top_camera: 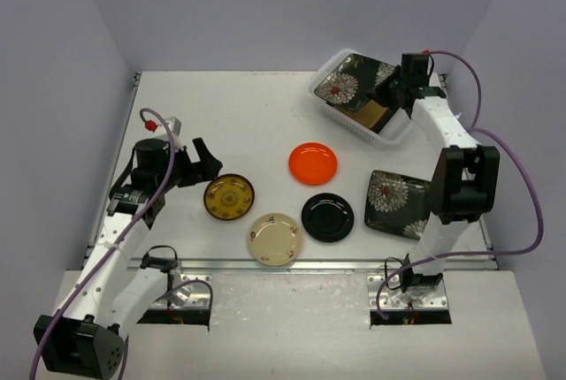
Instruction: Place the plates into the plastic bin on the countertop
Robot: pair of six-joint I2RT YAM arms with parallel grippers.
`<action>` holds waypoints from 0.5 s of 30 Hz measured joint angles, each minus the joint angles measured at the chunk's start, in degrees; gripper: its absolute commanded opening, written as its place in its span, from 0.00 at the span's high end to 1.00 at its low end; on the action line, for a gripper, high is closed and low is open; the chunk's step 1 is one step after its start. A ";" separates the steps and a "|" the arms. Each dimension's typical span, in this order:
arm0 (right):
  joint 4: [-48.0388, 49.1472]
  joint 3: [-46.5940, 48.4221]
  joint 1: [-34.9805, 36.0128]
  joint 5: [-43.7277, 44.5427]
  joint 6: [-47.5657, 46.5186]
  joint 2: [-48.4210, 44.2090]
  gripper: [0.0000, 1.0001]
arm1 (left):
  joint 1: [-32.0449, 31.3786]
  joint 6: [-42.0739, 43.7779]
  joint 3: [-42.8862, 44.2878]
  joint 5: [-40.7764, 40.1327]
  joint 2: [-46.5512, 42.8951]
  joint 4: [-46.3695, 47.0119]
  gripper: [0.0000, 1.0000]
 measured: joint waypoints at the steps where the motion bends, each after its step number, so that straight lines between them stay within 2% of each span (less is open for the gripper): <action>1: -0.49 1.30 0.05 1.15 -0.35 1.39 1.00 | -0.64 0.10 0.00 0.15 -0.14 0.38 0.00; 6: -4.65 5.50 0.08 5.58 -2.14 7.10 1.00 | -3.55 0.58 -0.02 0.76 -0.17 1.06 0.00; 10: -5.66 6.92 -0.50 5.72 -2.23 10.17 0.96 | -4.92 0.65 -0.02 1.02 -0.96 1.18 0.00; 11: -5.65 6.93 -0.85 5.43 -2.22 10.25 0.91 | -5.16 0.66 -0.02 1.05 -1.23 1.19 0.00; 13: -5.55 7.01 -1.17 4.97 -2.42 10.29 0.76 | -5.45 0.72 -0.02 1.14 -1.62 1.22 0.00; 14: -5.53 7.05 -1.29 4.63 -2.64 10.29 0.73 | -5.57 0.75 -0.02 1.18 -1.67 1.25 0.00; 15: -5.53 7.05 -1.40 4.42 -3.02 10.29 0.75 | -5.65 0.76 -0.02 1.20 -1.66 1.26 0.00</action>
